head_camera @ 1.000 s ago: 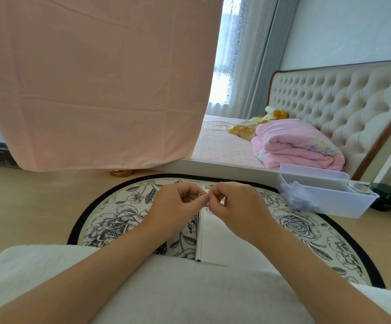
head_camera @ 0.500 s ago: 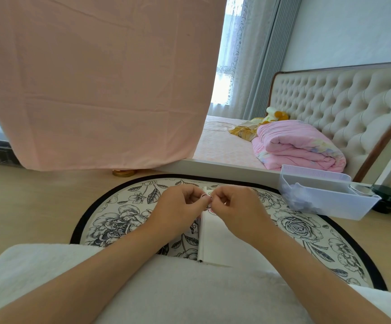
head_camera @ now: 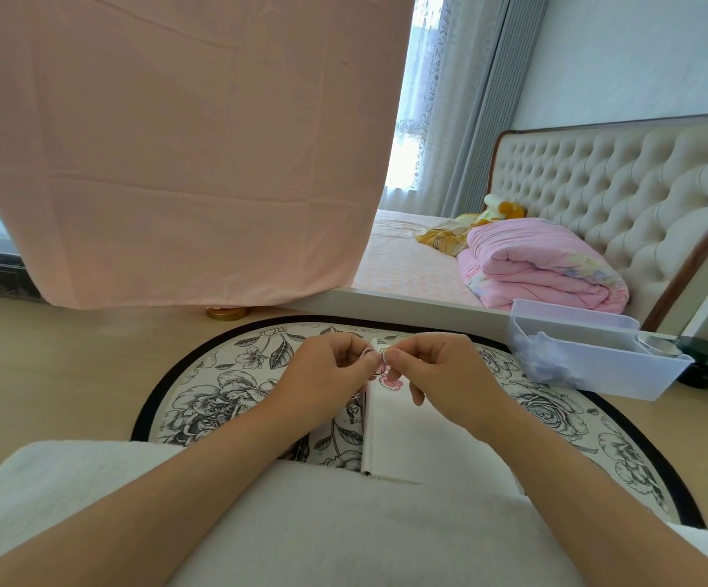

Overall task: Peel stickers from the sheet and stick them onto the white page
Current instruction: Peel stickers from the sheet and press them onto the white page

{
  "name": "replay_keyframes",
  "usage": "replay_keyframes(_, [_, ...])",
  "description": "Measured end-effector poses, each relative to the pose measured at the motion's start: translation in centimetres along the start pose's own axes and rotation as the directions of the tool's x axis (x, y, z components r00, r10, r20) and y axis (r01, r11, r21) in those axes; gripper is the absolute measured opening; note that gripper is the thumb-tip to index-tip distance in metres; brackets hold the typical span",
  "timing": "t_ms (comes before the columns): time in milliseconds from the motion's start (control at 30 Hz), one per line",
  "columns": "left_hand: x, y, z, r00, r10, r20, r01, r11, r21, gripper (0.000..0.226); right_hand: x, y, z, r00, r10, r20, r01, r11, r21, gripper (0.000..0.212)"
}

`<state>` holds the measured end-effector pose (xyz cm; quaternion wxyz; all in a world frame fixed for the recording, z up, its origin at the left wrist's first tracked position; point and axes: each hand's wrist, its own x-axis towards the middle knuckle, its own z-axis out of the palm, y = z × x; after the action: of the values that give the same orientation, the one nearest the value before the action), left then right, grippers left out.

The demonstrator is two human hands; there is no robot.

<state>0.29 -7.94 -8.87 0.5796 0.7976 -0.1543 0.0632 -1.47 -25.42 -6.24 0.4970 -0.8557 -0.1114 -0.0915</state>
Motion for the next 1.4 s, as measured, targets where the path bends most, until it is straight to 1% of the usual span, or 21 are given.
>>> replay_keyframes(100, [-0.1, 0.2, 0.1, 1.0, 0.006, 0.0, -0.006, 1.0, 0.003, 0.015, 0.1, 0.1, 0.1, 1.0, -0.021, -0.019, 0.02, 0.998, -0.055, 0.017])
replay_keyframes(233, [-0.2, 0.4, 0.2, 1.0, 0.026, 0.007, -0.026, 1.0, -0.016, 0.019, 0.0, 0.2, 0.4, 0.998, -0.066, -0.008, 0.064, 0.985, -0.162, 0.022])
replay_keyframes(333, [-0.2, 0.2, 0.4, 0.999, 0.032, -0.014, -0.032, 0.999, 0.0, 0.016, -0.1, 0.3, 0.6, 0.999, -0.052, -0.016, 0.05, 0.991, -0.128, 0.022])
replay_keyframes(400, [-0.3, 0.0, 0.3, 0.993, 0.09, -0.078, -0.083, 0.993, 0.086, 0.009, -0.1, 0.3, 0.6, 0.999, -0.028, -0.044, 0.024, 0.996, -0.081, 0.024])
replay_keyframes(467, [-0.3, -0.1, 0.2, 0.964, 0.213, -0.16, -0.169, 0.953, 0.25, 0.017, 0.0, 0.3, 0.7, 0.997, -0.015, -0.075, 0.01, 0.998, -0.064, 0.024])
replay_keyframes(500, [-0.4, -0.1, 0.1, 0.944, 0.276, -0.179, -0.208, 0.922, 0.327, 0.02, 0.0, 0.4, 0.7, 0.996, -0.016, -0.089, 0.01, 0.998, -0.066, 0.024])
replay_keyframes(533, [-0.4, 0.0, 0.0, 0.93, 0.323, -0.178, -0.237, 0.893, 0.383, 0.02, 0.0, 0.4, 0.8, 0.994, -0.02, -0.104, 0.013, 0.997, -0.071, 0.023])
replay_keyframes(600, [-0.5, 0.1, 0.0, 0.927, 0.348, -0.141, -0.256, 0.86, 0.441, 0.015, 0.0, 0.5, 0.9, 0.99, -0.035, -0.137, 0.023, 0.996, -0.089, 0.021])
replay_keyframes(633, [-0.5, 0.1, 0.1, 0.935, 0.333, -0.125, -0.25, 0.864, 0.437, 0.011, 0.0, 0.5, 0.9, 0.987, -0.047, -0.151, 0.03, 0.993, -0.112, 0.021])
replay_keyframes(700, [-0.5, 0.1, 0.3, 0.957, 0.265, -0.117, -0.205, 0.905, 0.374, 0.004, 0.0, 0.6, 0.9, 0.982, -0.08, -0.173, 0.049, 0.983, -0.177, 0.019])
replay_keyframes(767, [-0.4, 0.1, 0.5, 0.976, 0.175, -0.128, -0.136, 0.954, 0.268, 0.007, 0.1, 0.7, 0.8, 0.978, -0.101, -0.185, 0.057, 0.972, -0.229, 0.018])
replay_keyframes(867, [-0.3, 0.4, 0.6, 0.989, 0.083, -0.12, -0.067, 0.989, 0.13, 0.01, 0.0, 0.8, 0.8, 0.975, -0.128, -0.18, 0.068, 0.95, -0.304, 0.016])
replay_keyframes(967, [-0.4, 0.5, 0.5, 0.994, 0.04, -0.104, -0.034, 0.998, 0.059, 0.011, 0.0, 0.7, 0.9, 0.972, -0.177, -0.157, 0.104, 0.916, -0.388, 0.015])
replay_keyframes(1033, [-0.2, 0.3, 0.6, 0.994, 0.042, -0.103, -0.035, 0.997, 0.076, 0.012, -0.1, 0.6, 0.9, 0.971, -0.194, -0.138, 0.12, 0.9, -0.42, 0.015])
replay_keyframes(1100, [0.0, 0.0, 0.6, 0.993, 0.046, -0.106, -0.036, 0.995, 0.091, 0.013, -0.1, 0.6, 0.9, 0.973, -0.184, -0.143, 0.115, 0.913, -0.392, 0.014])
replay_keyframes(1200, [0.3, -0.2, 0.7, 0.996, 0.061, -0.065, -0.056, 0.996, 0.076, 0.014, 0.0, 0.3, 0.8, 0.983, -0.104, -0.154, 0.063, 0.965, -0.254, 0.016])
replay_keyframes(1300, [0.2, -0.1, 0.7, 0.996, 0.081, -0.025, -0.078, 0.993, 0.093, 0.014, -0.1, -0.1, 0.7, 0.996, -0.012, -0.091, 0.007, 0.998, -0.058, 0.016])
replay_keyframes(1400, [0.3, 0.0, 0.6, 0.996, 0.091, -0.017, -0.089, 0.991, 0.098, 0.011, -0.2, -0.3, 0.2, 0.999, 0.042, -0.03, -0.04, 0.998, 0.041, 0.011])
